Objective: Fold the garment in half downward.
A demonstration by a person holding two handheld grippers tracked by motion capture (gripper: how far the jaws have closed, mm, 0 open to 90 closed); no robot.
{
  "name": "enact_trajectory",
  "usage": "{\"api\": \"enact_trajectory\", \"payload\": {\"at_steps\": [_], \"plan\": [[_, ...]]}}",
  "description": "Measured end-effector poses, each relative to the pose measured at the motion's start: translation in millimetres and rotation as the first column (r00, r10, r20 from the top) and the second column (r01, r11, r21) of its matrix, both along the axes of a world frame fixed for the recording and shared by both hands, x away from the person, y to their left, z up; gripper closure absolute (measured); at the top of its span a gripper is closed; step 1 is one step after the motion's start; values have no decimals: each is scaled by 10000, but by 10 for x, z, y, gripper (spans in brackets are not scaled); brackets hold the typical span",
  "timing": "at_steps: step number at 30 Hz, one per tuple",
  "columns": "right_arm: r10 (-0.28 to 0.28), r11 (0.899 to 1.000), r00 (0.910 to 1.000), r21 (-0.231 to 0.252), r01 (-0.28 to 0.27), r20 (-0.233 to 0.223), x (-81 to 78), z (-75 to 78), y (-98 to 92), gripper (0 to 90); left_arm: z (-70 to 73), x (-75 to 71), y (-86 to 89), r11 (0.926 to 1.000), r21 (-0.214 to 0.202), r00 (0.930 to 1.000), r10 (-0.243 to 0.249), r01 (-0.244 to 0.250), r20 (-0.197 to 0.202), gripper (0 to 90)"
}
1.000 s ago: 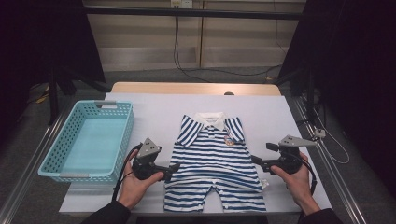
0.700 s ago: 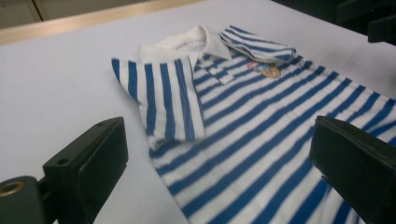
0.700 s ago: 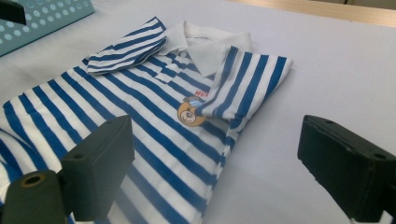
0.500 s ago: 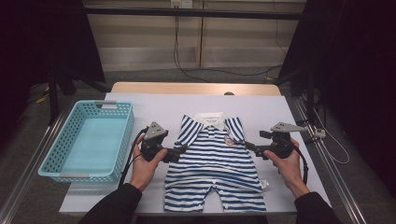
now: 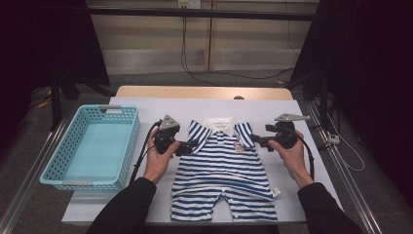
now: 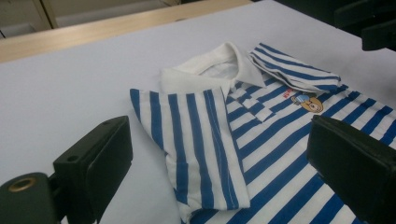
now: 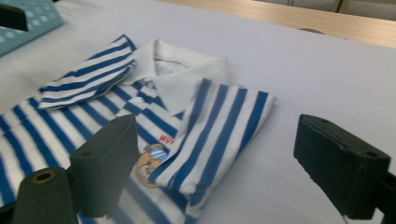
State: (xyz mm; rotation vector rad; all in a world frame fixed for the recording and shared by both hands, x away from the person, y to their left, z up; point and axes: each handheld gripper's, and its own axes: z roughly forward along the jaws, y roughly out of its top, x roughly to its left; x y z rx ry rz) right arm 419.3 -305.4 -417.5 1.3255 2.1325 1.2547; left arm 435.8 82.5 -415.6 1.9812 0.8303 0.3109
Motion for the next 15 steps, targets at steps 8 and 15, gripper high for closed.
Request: {"api": "enact_trajectory", "payload": {"at_steps": [8,15], "plan": [[25,9999,9996,-168,-30,-273,315,-31,31,138,49,211,-99,9956,-602,9973,724,-716,100,61],[-56,9991,9986,-423,34,-524,547,-53,58,188,-40,503,-108,9978,-178,9977,638,-642,-225,53]]}}
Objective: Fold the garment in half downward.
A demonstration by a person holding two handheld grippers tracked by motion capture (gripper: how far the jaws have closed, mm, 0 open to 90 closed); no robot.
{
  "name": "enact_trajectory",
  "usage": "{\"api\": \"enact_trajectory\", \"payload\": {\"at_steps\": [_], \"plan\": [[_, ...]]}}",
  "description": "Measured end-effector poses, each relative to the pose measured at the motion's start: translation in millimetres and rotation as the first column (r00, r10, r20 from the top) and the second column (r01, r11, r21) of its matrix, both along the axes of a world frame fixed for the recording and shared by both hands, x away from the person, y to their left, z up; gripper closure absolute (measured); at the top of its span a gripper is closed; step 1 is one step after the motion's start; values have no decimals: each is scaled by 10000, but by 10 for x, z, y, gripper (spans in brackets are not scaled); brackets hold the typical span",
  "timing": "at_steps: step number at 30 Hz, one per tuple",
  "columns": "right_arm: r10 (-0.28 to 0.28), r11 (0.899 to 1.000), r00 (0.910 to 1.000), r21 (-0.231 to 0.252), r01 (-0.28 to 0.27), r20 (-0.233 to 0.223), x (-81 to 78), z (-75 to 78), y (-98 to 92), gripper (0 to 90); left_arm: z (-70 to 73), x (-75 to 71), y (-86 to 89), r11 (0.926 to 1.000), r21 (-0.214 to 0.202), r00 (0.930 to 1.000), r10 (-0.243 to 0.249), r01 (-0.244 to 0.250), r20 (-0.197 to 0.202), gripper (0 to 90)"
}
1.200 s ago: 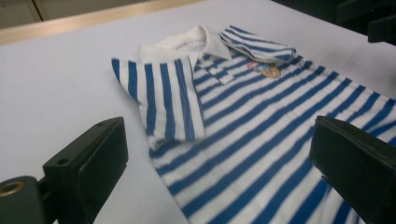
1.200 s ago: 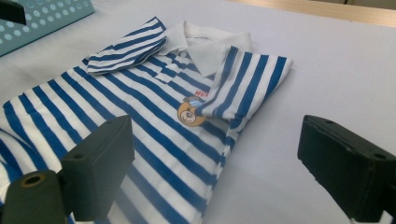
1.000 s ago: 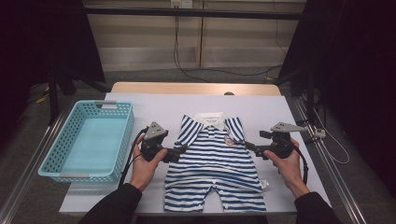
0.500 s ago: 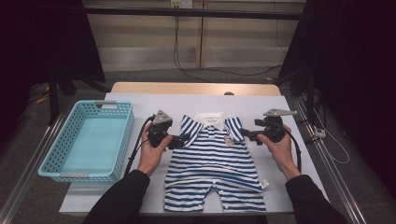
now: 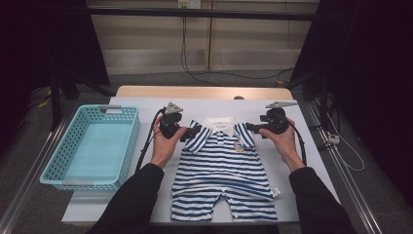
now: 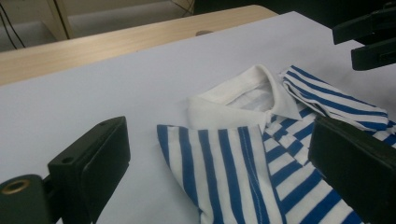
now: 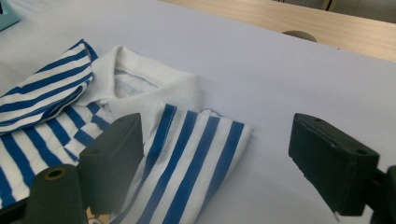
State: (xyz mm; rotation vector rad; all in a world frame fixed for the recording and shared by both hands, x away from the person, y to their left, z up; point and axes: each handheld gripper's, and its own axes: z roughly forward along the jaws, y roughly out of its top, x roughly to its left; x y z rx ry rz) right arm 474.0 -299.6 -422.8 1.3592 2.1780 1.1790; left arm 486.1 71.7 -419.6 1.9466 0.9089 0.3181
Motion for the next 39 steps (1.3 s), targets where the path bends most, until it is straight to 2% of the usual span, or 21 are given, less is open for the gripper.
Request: {"api": "enact_trajectory", "payload": {"at_steps": [2,3,4,5,6,7,10,11,12,14,16,17,20,26,29,30,31,32,36,37,39], "plan": [[-68,10000,9999,-59,67,-131,67,-26,9,223,-43,58,-20,9998,4,9998,197,-197,-14,53],[-6,9999,9999,-161,3,-138,100,-36,10,249,-58,100,-12,9994,335,10000,79,-79,12,54],[-39,9998,9998,-213,35,-187,133,-51,18,265,-76,114,-35,9996,125,9997,249,-249,-4,57],[-50,9996,9998,-261,45,-191,155,-63,22,278,-83,145,-22,9993,351,9999,109,-107,-41,59],[-27,9995,9996,-320,17,-287,187,-79,24,298,-96,168,-36,9997,134,9997,206,-204,-137,56],[-31,9995,9993,-321,19,-384,223,-98,22,318,-102,196,-38,9997,186,9996,179,-175,-211,51],[-86,9998,9980,-180,75,-634,309,-151,40,375,-129,264,-29,9982,593,9998,87,-76,-192,52],[-39,9997,9974,-262,20,-725,327,-166,52,405,-144,283,-25,9982,583,9995,127,-111,-272,52],[-14,9994,9957,-340,-18,-924,342,-182,62,427,-167,288,-48,9992,244,9988,311,-302,-379,52],[-8,9986,9933,-518,-52,-1156,360,-210,72,465,-196,294,-63,9986,253,9980,465,-454,-428,52],[64,9984,9939,-559,-126,-1103,380,-243,39,496,-225,308,-56,9991,265,9981,349,-336,-510,62],[-9,9986,9907,-529,-63,-1360,374,-253,36,505,-231,314,-51,9987,346,9982,381,-365,-469,73],[50,9980,9872,-621,-150,-1594,369,-286,32,555,-270,339,-36,9983,366,9974,472,-452,-546,100],[67,9988,9856,-457,-147,-1692,381,-319,41,638,-315,367,-6,9975,537,9946,511,-464,-908,227],[134,9992,9830,-354,-202,-1833,382,-316,39,715,-334,389,0,9975,660,9944,319,-254,-1004,306],[117,9992,9828,-346,-184,-1843,384,-318,37,736,-326,404,22,9942,1075,9946,13,100,-1039,327],[130,9993,9827,-314,-191,-1845,385,-321,35,742,-345,406,-4,9960,891,9942,105,-9,-1070,350],[170,9994,9831,-265,-222,-1821,389,-324,29,752,-334,413,-4,9944,1024,9934,-125,243,-1142,364],[237,9994,9828,-201,-279,-1830,389,-331,36,816,-334,433,-55,9957,860,9927,-237,340,-1182,449],[182,9996,9832,-183,-219,-1816,387,-334,45,818,-334,443,-53,9938,991,9930,-394,506,-1115,471],[215,9995,9827,-169,-251,-1837,387,-332,45,839,-363,449,-74,9967,693,9910,-337,430,-1295,534]]}}
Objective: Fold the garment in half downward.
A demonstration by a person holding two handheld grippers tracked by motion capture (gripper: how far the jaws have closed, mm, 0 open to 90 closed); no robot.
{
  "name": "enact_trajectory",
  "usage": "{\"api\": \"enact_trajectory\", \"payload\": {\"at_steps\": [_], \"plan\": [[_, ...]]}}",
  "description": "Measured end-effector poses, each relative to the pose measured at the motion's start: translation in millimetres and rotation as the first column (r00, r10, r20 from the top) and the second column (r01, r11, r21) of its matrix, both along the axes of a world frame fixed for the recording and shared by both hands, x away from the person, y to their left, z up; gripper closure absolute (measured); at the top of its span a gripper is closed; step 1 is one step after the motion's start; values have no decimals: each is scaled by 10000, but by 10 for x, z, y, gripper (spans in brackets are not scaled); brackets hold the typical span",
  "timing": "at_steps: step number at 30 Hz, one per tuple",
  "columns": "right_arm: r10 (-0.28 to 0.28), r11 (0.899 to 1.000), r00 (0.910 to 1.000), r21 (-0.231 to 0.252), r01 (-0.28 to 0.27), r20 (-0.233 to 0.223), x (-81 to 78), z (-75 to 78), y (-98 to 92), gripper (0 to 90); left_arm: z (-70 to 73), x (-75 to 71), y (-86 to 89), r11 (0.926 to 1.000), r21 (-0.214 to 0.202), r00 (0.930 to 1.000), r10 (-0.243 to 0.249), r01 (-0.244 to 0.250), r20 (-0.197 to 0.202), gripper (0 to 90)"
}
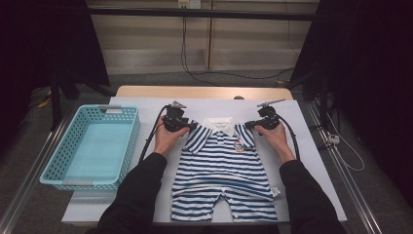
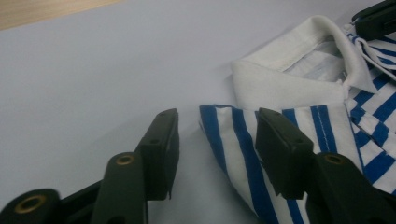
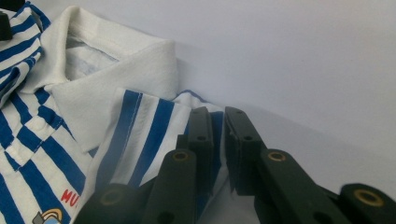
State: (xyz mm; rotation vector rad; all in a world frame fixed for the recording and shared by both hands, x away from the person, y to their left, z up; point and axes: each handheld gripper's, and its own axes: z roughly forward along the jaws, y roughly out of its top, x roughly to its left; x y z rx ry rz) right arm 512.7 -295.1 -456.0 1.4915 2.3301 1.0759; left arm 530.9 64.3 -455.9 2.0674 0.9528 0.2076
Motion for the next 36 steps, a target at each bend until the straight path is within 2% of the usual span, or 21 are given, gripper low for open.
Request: {"api": "enact_trajectory", "payload": {"at_steps": [2,5,6,8,10,12,15,16,18,19,21,22,24,25,26,29,30,31,33,34,36], "plan": [[99,9999,9999,72,-99,-37,0,1,0,856,-12,10,6,9996,258,10000,-89,88,21,579],[91,9999,9999,92,-90,-48,-2,-2,4,866,-54,12,-1,9997,177,9996,-139,143,-233,647],[81,9999,10000,76,-81,-43,-2,-2,4,868,-51,21,9,9990,325,9995,-305,309,-120,652],[94,9999,9999,119,-93,-60,-1,-3,2,868,-73,18,-4,10000,15,9999,-80,80,-132,670],[92,9999,9999,104,-92,-53,-2,-2,4,868,-67,30,23,9995,158,9994,-288,291,-173,694],[47,10000,10000,78,-47,-64,-4,0,9,869,-76,33,20,9999,8,9998,-114,114,-192,722],[9,9999,10000,146,-9,13,-2,-9,8,872,-70,27,-1,9993,252,9996,-272,271,28,744],[33,9998,10000,174,-32,-60,-5,-5,5,875,-74,22,-12,9991,189,9992,-391,391,-38,766],[-53,9997,10000,246,54,-20,-7,-11,1,880,-67,18,-26,9996,205,9997,-210,212,-123,782],[-114,9996,9999,267,115,-20,-8,-14,0,881,-65,30,-19,9992,171,9992,-351,354,-175,804],[-98,9995,9999,307,99,-23,-9,-15,-4,883,-66,32,-13,9994,126,9993,-324,326,-192,849],[-132,9996,9999,263,132,2,-10,-13,1,884,-62,33,0,9989,166,9986,-430,436,-316,858],[-115,9996,9999,251,115,19,-9,-10,1,884,-68,36,-1,9998,-1,9996,-213,213,-178,863],[-121,9995,9999,306,121,1,-8,-10,-3,884,-58,41,11,9994,75,9993,-342,343,-143,864],[-117,9994,9999,311,116,44,-6,-12,-5,884,-58,36,3,9998,-45,9998,-169,168,-142,864],[-155,9991,9998,393,151,106,-8,-9,-8,885,-11,40,26,9998,-120,9998,-175,175,54,865],[-217,9989,9996,424,209,170,-10,-5,-7,885,-1,33,26,9999,-150,9999,-9,10,102,865],[-181,9988,9996,457,172,197,-9,5,-11,885,14,40,45,9998,-65,9997,-180,181,184,865],[-266,9982,9989,548,245,378,-9,21,-17,885,22,51,70,9998,-81,9993,-151,154,346,865],[-291,9981,9987,560,267,416,-11,32,-19,885,21,49,66,9996,-264,9997,31,-24,244,865],[-283,9978,9982,618,250,527,-14,52,-27,885,35,55,83,9999,-135,9995,-65,69,324,865]]}}
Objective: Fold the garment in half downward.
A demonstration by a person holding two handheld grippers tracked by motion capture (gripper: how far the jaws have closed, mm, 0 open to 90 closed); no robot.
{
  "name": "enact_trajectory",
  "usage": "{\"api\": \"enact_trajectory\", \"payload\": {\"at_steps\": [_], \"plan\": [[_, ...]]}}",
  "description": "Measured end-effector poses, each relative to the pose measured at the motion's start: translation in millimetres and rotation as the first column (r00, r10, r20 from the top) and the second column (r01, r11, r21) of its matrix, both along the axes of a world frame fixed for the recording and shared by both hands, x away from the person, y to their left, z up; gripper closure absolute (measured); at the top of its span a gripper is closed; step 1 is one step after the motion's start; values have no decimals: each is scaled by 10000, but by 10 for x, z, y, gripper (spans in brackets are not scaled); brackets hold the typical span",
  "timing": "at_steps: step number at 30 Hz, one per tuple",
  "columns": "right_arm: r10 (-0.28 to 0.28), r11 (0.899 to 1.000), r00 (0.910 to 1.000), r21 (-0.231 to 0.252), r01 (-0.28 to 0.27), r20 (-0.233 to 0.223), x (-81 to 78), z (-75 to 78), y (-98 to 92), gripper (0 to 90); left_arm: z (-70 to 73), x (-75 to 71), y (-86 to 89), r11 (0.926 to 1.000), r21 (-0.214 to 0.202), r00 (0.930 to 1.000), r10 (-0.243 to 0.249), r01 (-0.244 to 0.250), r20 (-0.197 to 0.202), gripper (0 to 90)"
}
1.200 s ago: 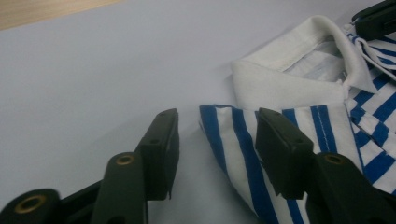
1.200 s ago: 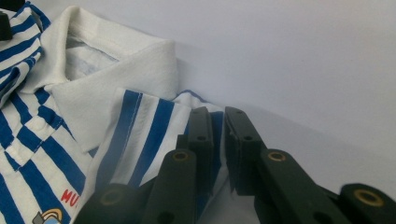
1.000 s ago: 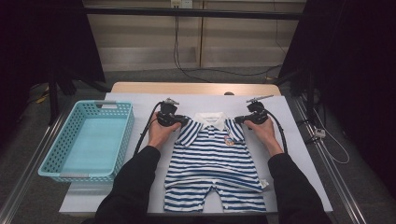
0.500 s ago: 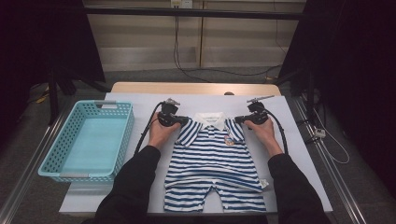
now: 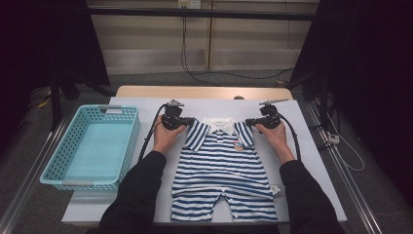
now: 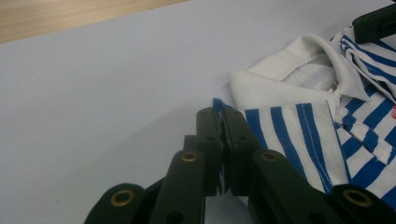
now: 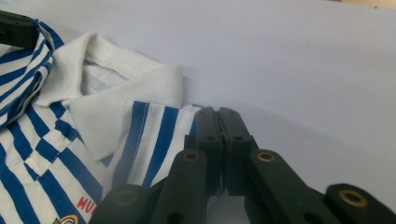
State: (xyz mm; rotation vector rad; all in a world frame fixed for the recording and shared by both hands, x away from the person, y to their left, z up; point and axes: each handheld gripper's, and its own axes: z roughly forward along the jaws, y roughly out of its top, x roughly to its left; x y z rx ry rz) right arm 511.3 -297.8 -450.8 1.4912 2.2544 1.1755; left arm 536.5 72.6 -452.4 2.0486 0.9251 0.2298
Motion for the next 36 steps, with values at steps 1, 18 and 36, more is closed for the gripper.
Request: {"api": "enact_trajectory", "payload": {"at_steps": [1,18,36], "plan": [[-59,10000,9999,38,59,94,-2,10,-1,885,5,2,1,10000,-30,10000,-2,2,41,866],[-375,9989,9921,330,338,1194,-32,173,-11,886,149,-1,-10,9957,-880,9964,349,-280,775,866],[-651,9966,9823,604,553,1757,-10,356,-50,886,328,31,-4,9912,-1222,9884,669,-502,1364,866]]}}
